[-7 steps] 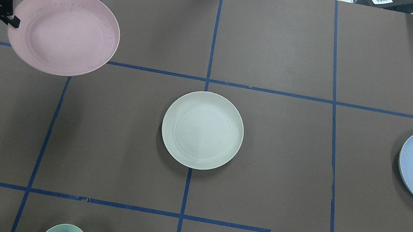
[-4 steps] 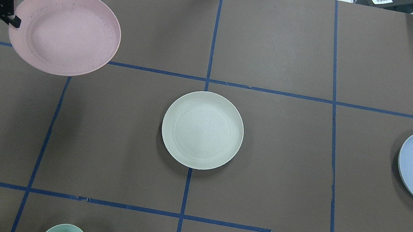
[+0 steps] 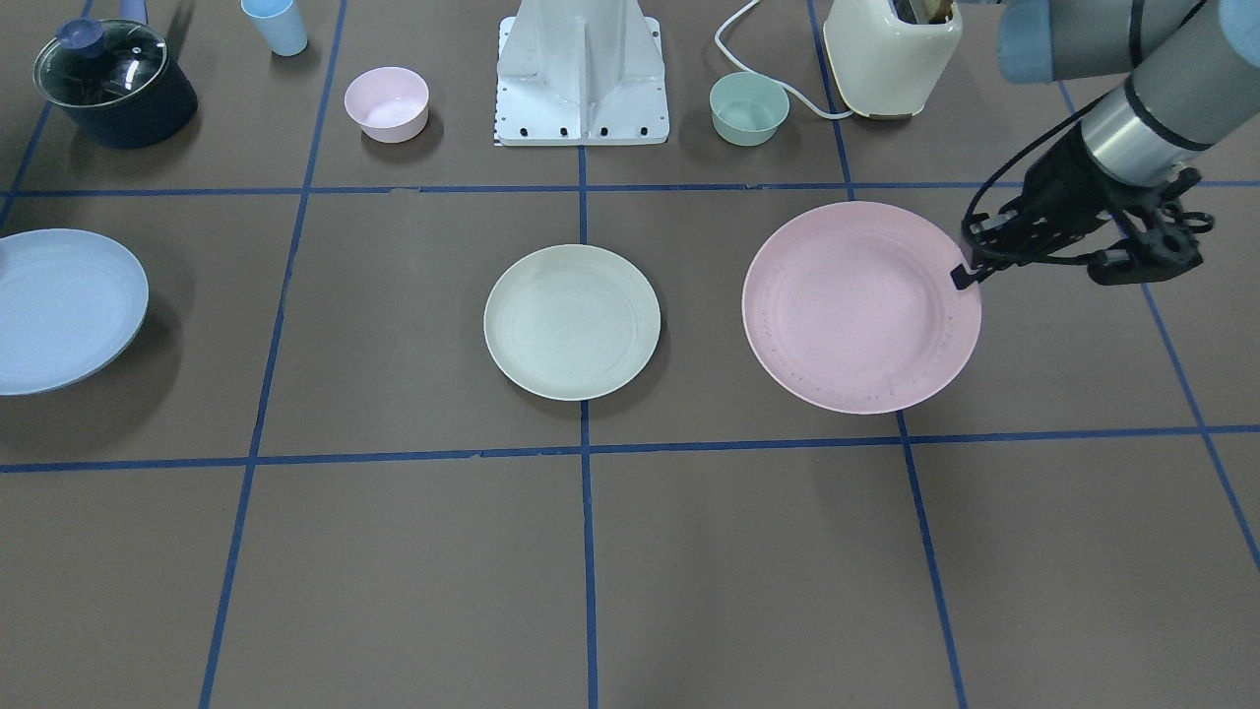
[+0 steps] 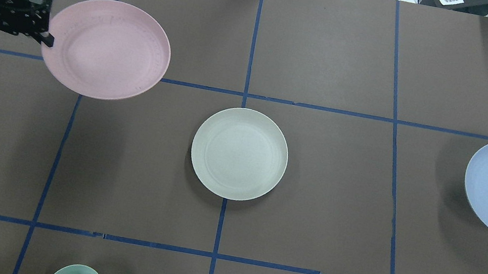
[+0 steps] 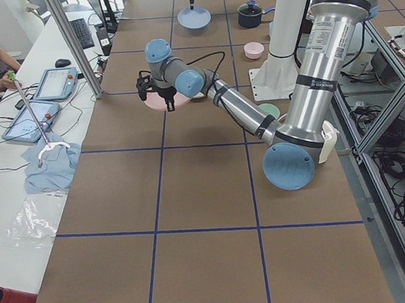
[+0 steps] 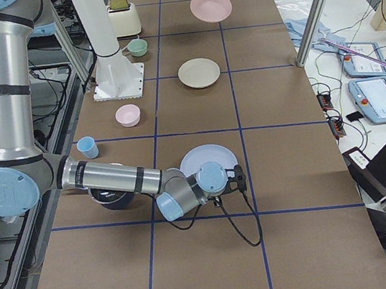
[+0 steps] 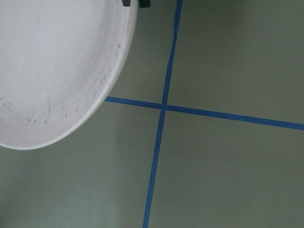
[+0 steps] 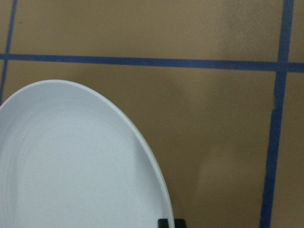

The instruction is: Stack three plates with pink and blue

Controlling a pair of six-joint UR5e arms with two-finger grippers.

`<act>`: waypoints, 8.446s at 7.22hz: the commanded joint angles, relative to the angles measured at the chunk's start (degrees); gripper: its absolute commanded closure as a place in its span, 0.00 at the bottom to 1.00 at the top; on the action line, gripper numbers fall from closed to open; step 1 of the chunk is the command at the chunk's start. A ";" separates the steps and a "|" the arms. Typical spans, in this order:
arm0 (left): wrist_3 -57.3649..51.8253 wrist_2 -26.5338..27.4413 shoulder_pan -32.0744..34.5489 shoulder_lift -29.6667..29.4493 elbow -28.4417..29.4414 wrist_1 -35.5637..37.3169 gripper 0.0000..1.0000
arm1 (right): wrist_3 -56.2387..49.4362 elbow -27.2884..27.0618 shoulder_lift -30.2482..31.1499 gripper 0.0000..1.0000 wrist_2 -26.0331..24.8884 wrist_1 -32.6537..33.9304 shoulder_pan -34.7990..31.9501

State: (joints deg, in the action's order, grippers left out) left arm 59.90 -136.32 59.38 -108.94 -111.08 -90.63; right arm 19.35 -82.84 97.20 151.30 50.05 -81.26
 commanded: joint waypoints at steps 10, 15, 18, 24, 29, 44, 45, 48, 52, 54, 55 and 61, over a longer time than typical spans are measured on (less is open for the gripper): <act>32.83 14.93 -26.15 -11.11 17.46 -31.63 1.00 | 30.19 -9.80 -10.27 1.00 4.35 0.22 1.45; 32.39 16.42 -26.60 -12.27 20.11 -34.17 0.00 | 32.66 -11.20 -11.14 1.00 4.00 0.05 3.72; 32.12 16.88 -25.55 -8.42 13.73 -33.57 0.00 | 43.43 -14.88 -15.52 1.00 -1.95 0.05 11.44; 13.51 10.28 -11.32 4.42 4.29 -27.59 0.00 | 63.79 -15.08 -30.03 1.00 -31.57 4.67 42.90; 12.17 10.19 -10.34 6.28 3.32 -27.59 0.00 | 63.79 -13.49 -32.77 1.00 -35.99 9.63 47.95; -62.86 10.02 29.79 13.73 14.30 -3.94 0.00 | -7.66 -18.78 -10.83 0.00 -20.92 39.69 9.15; -62.80 9.58 32.09 15.23 14.22 -3.60 0.00 | -15.15 -17.46 -8.45 0.00 -18.53 39.69 4.66; -63.06 5.01 32.38 19.89 15.71 -8.14 0.00 | -16.63 -13.94 -6.84 0.00 -17.27 38.90 -0.27; -62.10 5.01 32.12 22.80 17.65 -8.16 0.00 | -15.75 -14.11 -5.18 0.00 -20.24 39.16 -5.93; -58.26 5.01 30.37 22.63 17.13 -8.25 0.00 | -15.75 -15.07 -3.86 0.00 -21.14 39.68 -7.41; -57.79 4.83 29.49 22.63 16.95 -8.25 0.00 | -15.75 -15.16 -3.68 0.00 -20.70 40.99 -8.47; -57.70 5.10 27.10 22.63 16.68 -8.25 0.00 | -16.63 -16.22 0.35 0.00 -15.51 45.49 -10.24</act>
State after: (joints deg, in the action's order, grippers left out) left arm 2.27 -131.25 86.56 -86.32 -94.47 -98.84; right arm 3.15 -99.29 96.41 135.58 95.76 -91.23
